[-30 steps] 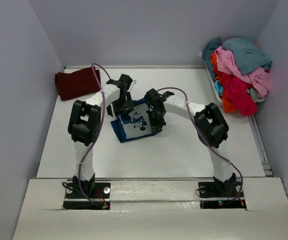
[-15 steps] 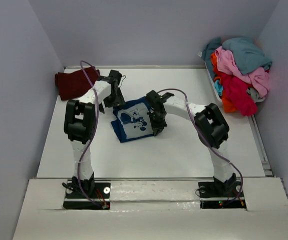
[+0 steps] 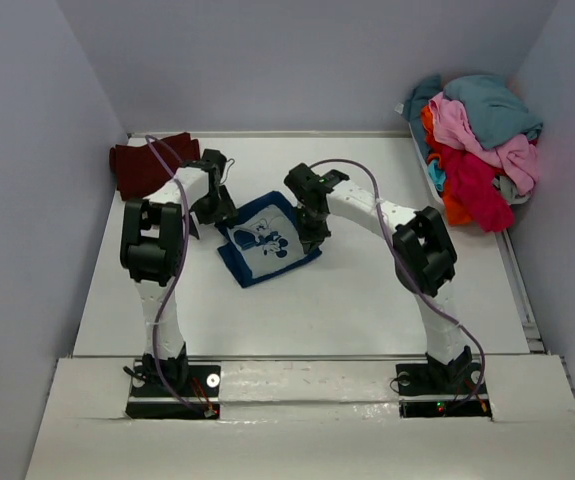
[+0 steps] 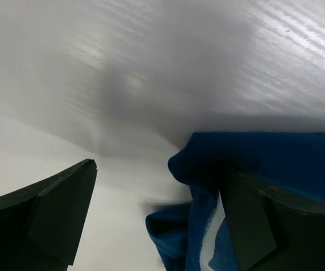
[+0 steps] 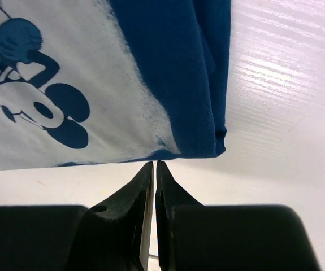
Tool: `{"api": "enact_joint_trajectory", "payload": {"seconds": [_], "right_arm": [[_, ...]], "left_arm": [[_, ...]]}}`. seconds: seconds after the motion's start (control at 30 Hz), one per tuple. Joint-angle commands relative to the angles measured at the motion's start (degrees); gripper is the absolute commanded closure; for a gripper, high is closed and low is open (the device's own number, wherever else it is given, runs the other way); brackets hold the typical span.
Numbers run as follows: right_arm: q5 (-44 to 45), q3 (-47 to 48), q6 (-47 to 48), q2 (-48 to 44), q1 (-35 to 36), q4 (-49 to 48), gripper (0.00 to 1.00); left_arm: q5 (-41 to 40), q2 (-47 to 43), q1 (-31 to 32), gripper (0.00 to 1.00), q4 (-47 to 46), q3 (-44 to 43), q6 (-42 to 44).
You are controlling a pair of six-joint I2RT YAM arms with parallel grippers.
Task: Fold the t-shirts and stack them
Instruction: Fold the long partially folded tshirt into a neat square
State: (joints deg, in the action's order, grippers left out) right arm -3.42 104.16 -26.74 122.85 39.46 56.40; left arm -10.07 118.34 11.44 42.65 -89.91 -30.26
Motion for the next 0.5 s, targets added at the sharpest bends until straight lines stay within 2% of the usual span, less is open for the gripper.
{"api": "enact_joint_trajectory", "payload": {"seconds": [0.0, 0.2, 0.33, 0.47], "right_arm": [[1.31, 3.68, 0.81, 1.16, 0.26, 2.22, 0.88], [1.4, 9.3, 0.81, 4.32, 0.26, 3.01, 0.88], [1.75, 10.71, 0.99, 5.65, 0.26, 3.45, 0.88], [1.84, 12.82, 0.99, 6.35, 0.26, 3.8, 0.87]], "left_arm": [[0.13, -3.56, -0.46, 0.01, 0.24, 1.23, 0.64], [-0.13, -4.61, -0.46, 0.01, 0.5, 0.35, 1.43], [-1.71, -6.72, 0.25, 0.01, 2.16, -4.12, 1.87], [-5.66, -7.07, 3.32, 0.01, 7.0, -12.74, 3.28]]}}
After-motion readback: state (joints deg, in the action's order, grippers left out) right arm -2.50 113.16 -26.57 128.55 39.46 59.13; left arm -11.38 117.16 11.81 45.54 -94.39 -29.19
